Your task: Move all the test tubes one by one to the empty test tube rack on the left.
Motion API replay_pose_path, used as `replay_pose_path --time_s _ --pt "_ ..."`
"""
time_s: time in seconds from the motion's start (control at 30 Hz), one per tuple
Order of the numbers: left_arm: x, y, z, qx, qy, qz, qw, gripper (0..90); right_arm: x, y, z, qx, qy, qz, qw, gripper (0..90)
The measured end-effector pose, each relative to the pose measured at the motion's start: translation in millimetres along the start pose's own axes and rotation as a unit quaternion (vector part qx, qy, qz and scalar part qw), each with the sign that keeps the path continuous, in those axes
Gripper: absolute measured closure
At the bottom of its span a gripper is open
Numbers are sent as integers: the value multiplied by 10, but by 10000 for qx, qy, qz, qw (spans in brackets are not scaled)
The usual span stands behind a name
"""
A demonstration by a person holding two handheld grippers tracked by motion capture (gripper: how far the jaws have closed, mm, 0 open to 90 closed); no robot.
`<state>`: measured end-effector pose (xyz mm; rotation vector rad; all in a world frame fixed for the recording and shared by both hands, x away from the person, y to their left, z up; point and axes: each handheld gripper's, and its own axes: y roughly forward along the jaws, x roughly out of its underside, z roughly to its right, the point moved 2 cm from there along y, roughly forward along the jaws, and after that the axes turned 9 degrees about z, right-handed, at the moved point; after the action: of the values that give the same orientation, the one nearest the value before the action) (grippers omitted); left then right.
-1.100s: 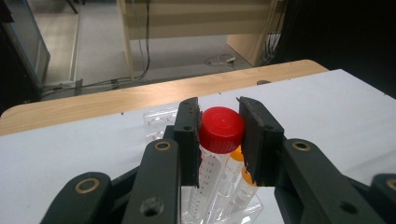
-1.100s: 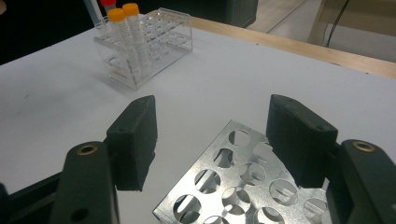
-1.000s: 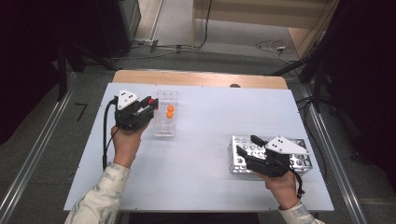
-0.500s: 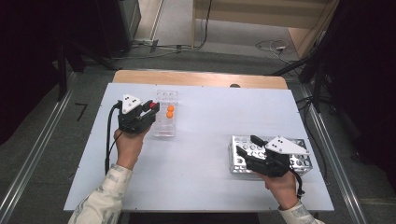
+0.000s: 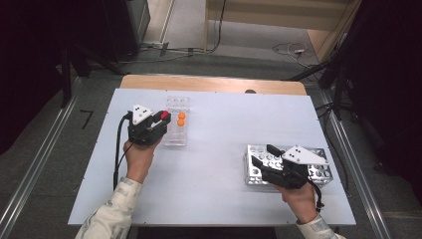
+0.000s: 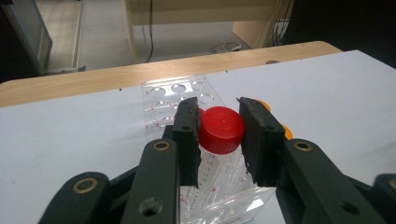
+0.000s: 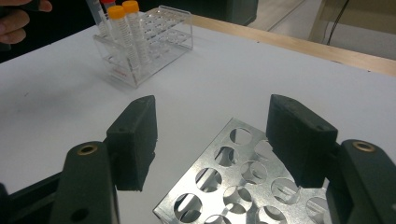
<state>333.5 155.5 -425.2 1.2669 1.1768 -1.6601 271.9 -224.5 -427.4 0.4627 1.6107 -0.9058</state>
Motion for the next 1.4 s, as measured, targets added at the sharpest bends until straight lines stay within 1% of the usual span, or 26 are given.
replay_pose_path --time_s 0.03,0.17,0.23,0.33,0.37,0.43,0.47,0.53,0.63,0.77,1.03,1.1,1.17,1.4 --pt "-1 -4 -1 -16 -6 5 10000 662 1 0 0 -2 -1 -1 10000 324" --pt "-16 -27 8 30 -75 71 9999 618 2 1 4 -5 3 -2 10000 324" --pt "-23 -44 20 61 -80 100 9999 604 3 2 4 -2 10 -6 10000 324" --pt "-27 -77 39 83 -68 133 9999 557 3 3 1 1 13 -9 10000 324" --pt "-24 -88 46 59 -63 146 9999 531 3 2 0 4 4 -7 10000 324" --pt "-10 -107 57 -71 -62 169 9998 430 3 2 -1 8 7 -9 10000 323" --pt "-1 -117 62 -99 -80 183 9998 396 4 3 -1 7 11 -12 10000 324" --pt "13 -138 77 -226 -83 211 9995 321 5 6 0 8 3 -15 10000 324" --pt "12 -170 101 -247 -81 211 9994 259 5 5 1 11 4 -14 10000 323" --pt "3 -243 137 -206 -115 265 9994 221 7 1 12 45 21 -14 10000 323" --pt "39 -373 191 -110 -127 214 9996 206 20 1 46 124 23 -16 9999 289" --pt "46 -411 185 -137 -132 234 9995 202 21 -3 55 139 49 -17 9999 279" --pt "60 -443 171 -207 -118 253 9994 191 24 -1 68 163 34 -3 9999 269" --pt "154 -516 140 -275 -183 163 9993 180 33 3 86 188 55 -33 9998 253"
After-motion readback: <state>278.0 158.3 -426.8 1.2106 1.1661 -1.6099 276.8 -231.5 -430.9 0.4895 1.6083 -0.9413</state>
